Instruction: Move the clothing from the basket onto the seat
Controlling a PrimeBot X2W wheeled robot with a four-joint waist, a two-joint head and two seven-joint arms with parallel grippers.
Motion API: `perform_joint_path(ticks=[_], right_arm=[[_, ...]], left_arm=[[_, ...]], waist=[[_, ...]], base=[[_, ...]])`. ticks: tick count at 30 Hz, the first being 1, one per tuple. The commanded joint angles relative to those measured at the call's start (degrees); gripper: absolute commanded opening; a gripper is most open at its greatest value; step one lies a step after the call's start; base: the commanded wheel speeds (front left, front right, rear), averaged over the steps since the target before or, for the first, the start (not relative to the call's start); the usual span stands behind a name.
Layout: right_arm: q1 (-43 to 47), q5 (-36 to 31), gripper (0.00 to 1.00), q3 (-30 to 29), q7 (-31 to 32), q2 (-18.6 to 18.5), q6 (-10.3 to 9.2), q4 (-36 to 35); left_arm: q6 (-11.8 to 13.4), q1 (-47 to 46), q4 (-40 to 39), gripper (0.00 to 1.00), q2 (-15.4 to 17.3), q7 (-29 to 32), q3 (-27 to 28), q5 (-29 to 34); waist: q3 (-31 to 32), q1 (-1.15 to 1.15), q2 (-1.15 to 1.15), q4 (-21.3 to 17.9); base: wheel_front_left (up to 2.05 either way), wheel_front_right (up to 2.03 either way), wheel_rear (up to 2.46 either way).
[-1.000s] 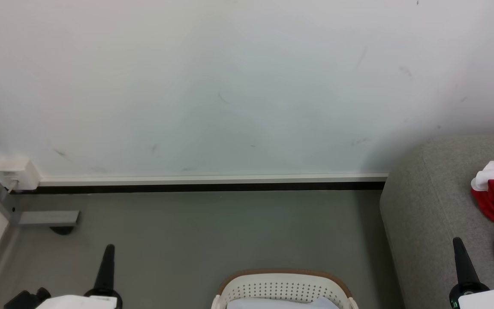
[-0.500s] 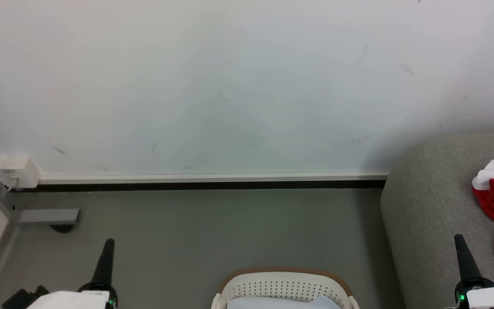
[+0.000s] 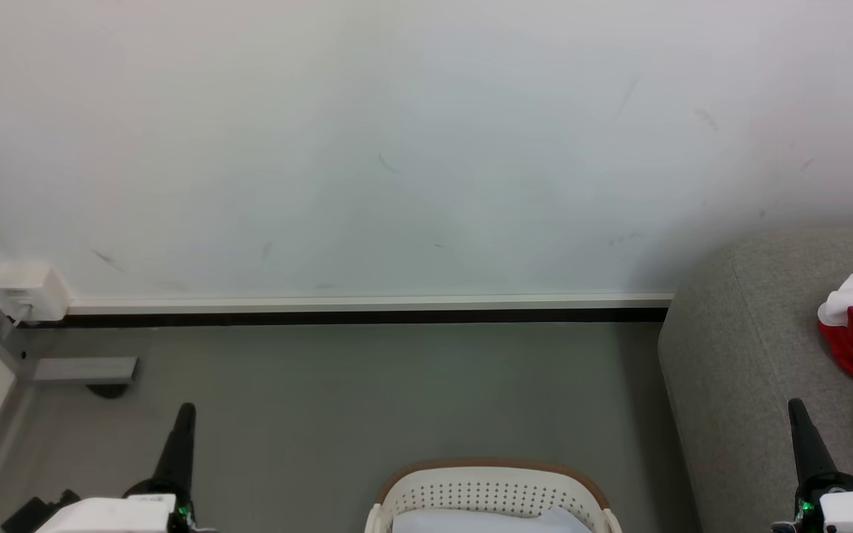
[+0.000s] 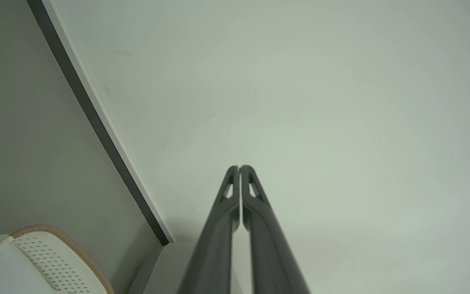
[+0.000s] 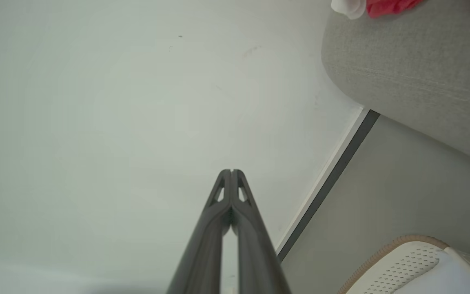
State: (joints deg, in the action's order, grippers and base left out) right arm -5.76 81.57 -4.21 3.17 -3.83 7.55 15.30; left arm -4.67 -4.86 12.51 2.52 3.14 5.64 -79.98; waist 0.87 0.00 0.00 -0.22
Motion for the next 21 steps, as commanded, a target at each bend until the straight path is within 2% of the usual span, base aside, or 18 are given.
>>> perform_joint_path(ticks=[1,21], right_arm=[[-1.0,1.1,0.0,-0.5,0.4,-0.1,-0.09,-0.4],[-1.5,8.3,0.0,-1.7,2.5,0.4,-0.11,-0.6]], left_arm=[[-0.1,-0.9,-0.5,0.0,0.5,0.5,0.4,-1.1],[0.0,-1.4,-1.2,0.0,0.5,2.7,0.9,-9.5]], waist=[[0.0,0.0,0.0,0.0],[-0.5,0.0,0.0,0.1]], base=[[0.0,0.0,0.0],[0.0,0.0,0.0]])
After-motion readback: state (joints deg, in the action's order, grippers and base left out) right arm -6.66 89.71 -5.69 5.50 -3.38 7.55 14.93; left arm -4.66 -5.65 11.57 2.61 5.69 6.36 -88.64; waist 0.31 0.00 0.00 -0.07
